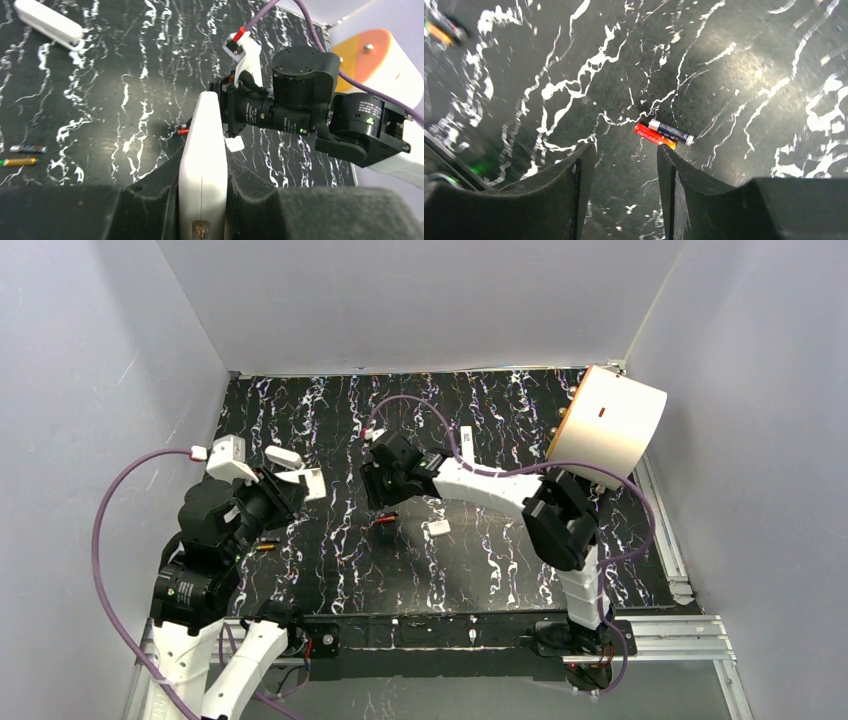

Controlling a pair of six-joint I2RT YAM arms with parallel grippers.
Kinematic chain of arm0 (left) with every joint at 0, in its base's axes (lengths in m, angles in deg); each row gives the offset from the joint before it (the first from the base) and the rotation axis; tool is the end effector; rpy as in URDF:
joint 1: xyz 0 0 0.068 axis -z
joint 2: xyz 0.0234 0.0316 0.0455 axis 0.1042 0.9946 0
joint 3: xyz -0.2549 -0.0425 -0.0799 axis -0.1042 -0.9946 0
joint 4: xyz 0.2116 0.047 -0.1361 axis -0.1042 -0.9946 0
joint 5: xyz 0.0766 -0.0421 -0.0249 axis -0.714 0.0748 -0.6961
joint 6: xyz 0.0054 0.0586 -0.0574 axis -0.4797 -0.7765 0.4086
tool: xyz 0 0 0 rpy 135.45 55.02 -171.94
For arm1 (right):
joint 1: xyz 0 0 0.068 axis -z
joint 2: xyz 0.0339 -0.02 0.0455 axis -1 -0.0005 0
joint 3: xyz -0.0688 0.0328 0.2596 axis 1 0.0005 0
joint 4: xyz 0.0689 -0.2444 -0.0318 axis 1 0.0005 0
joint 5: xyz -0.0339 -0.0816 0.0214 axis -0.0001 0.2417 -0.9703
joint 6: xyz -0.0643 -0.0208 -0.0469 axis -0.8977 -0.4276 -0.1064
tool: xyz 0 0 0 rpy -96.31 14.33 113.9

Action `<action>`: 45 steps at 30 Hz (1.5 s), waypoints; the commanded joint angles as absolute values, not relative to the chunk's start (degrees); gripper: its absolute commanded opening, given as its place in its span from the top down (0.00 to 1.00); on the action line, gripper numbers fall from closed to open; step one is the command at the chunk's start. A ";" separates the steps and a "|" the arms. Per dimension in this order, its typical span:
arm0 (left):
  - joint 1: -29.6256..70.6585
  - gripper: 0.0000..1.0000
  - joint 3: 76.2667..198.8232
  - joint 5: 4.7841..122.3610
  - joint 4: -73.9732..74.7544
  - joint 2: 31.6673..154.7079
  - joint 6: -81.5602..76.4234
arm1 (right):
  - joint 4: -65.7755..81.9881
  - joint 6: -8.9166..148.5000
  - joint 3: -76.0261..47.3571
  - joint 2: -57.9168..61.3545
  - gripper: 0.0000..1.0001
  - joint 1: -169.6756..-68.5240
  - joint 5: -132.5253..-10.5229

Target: Load the batteries into the remote control

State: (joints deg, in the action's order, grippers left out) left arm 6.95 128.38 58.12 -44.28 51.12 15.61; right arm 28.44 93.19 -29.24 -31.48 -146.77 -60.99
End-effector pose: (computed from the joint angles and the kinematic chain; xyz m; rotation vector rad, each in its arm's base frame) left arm 0.1174 -0.0306 0.3953 -0.2328 1.8181 -0.5734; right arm 0.2627 0.3946 0.2084 -0.5392 2.3944 0.6607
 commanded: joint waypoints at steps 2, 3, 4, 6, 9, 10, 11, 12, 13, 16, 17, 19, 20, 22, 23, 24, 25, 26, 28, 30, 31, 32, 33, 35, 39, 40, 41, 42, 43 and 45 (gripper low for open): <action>6.94 1.00 131.89 48.75 -49.42 51.18 17.75 | 35.88 71.00 -36.38 -36.61 0.43 -146.84 -69.99; 6.94 1.00 132.14 48.83 -49.62 51.29 17.75 | 35.83 70.10 -36.63 -36.98 0.43 -146.84 -70.40; 6.94 1.00 132.31 48.91 -49.74 51.46 17.76 | 35.95 69.37 -36.80 -37.42 0.44 -146.83 -71.17; 6.94 1.00 132.65 48.93 -49.87 51.89 17.76 | 36.16 68.19 -36.99 -38.31 0.46 -146.79 -73.20; 6.94 1.00 133.16 48.86 -49.79 52.73 17.60 | 36.43 67.36 -36.98 -39.80 0.46 -146.91 -75.83; 6.95 1.00 133.28 48.75 -49.72 52.88 17.56 | 36.43 67.40 -36.96 -40.15 0.46 -146.92 -75.84; 6.94 1.00 133.34 48.68 -49.58 53.15 17.44 | 36.43 67.40 -36.84 -40.36 0.47 -146.90 -75.91; 6.94 1.00 133.40 48.64 -49.41 53.38 17.34 | 36.31 67.32 -36.52 -40.44 0.47 -146.91 -75.69; 6.94 1.00 133.42 48.62 -49.24 53.58 17.25 | 35.88 67.24 -36.14 -40.38 0.47 -146.88 -75.33; 6.94 1.00 133.45 48.76 -48.81 54.25 17.06 | 34.46 66.55 -35.13 -40.31 0.47 -146.92 -75.07; 6.94 1.00 133.42 48.87 -48.68 54.36 17.07 | 34.45 66.28 -35.24 -40.40 0.47 -146.93 -74.93; 6.94 1.00 133.32 48.91 -48.33 54.70 16.98 | 34.62 66.01 -35.63 -40.63 0.47 -146.90 -74.66; 6.93 1.00 133.32 48.93 -48.22 54.86 16.97 | 34.89 65.88 -35.88 -40.68 0.47 -146.88 -74.99; 6.93 1.00 133.29 48.91 -48.06 55.05 16.84 | 34.96 65.45 -36.12 -40.26 0.48 -146.93 -76.02; 6.94 1.00 133.22 48.95 -47.95 55.19 16.75 | 34.30 65.56 -35.86 -39.76 0.48 -146.88 -76.02; 6.94 1.00 133.23 48.90 -47.88 55.27 16.71 | 33.52 65.52 -35.34 -39.41 0.48 -146.89 -75.94; 6.94 1.00 133.18 48.90 -47.81 55.31 16.63 | 32.72 65.46 -34.89 -39.08 0.48 -146.88 -75.44; 6.94 1.00 133.22 48.97 -47.77 55.42 16.57 | 32.31 65.43 -34.63 -39.02 0.48 -146.92 -75.14; 6.93 1.00 133.17 48.89 -47.60 55.48 16.46 | 32.70 65.30 -34.99 -39.56 0.48 -146.84 -75.13; 6.94 1.00 133.18 48.83 -47.52 55.71 16.31 | 32.87 65.15 -35.45 -39.91 0.48 -146.84 -75.21; 6.94 1.00 133.16 48.77 -47.51 55.78 16.22 | 32.62 65.15 -35.44 -39.94 0.48 -146.84 -75.10; 6.94 1.00 133.09 48.75 -47.50 55.86 16.18 | 32.36 65.09 -35.39 -39.96 0.48 -146.77 -74.79; 6.94 1.00 133.13 48.72 -47.50 55.89 16.09 | 32.18 65.09 -35.38 -39.98 0.48 -146.86 -74.38; 6.93 1.00 133.10 48.75 -47.48 56.08 16.02 | 31.95 64.96 -35.50 -40.18 0.48 -146.83 -73.77; 6.94 1.00 133.12 48.93 -47.18 56.50 15.85 | 31.83 64.11 -35.80 -40.72 0.48 -146.84 -73.47; 6.94 1.00 133.14 48.92 -47.16 56.58 15.83 | 31.71 63.93 -35.74 -40.84 0.48 -146.83 -73.59; 6.94 1.00 133.14 48.95 -47.15 56.67 15.76 | 31.68 63.74 -35.78 -40.97 0.48 -146.83 -73.64; 6.94 1.00 133.05 48.91 -47.09 56.80 15.78 | 31.62 63.69 -35.67 -41.10 0.48 -146.79 -73.64; 6.94 1.00 132.99 48.92 -47.07 56.82 15.74 | 31.52 63.64 -35.65 -41.21 0.48 -146.78 -73.64; 6.93 1.00 132.77 48.95 -46.98 56.83 15.73 | 31.46 63.38 -35.65 -41.53 0.48 -146.76 -73.45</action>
State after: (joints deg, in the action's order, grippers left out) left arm 6.95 131.55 49.90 -48.39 56.57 16.48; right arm 33.12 65.13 -34.47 -40.57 -146.77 -73.88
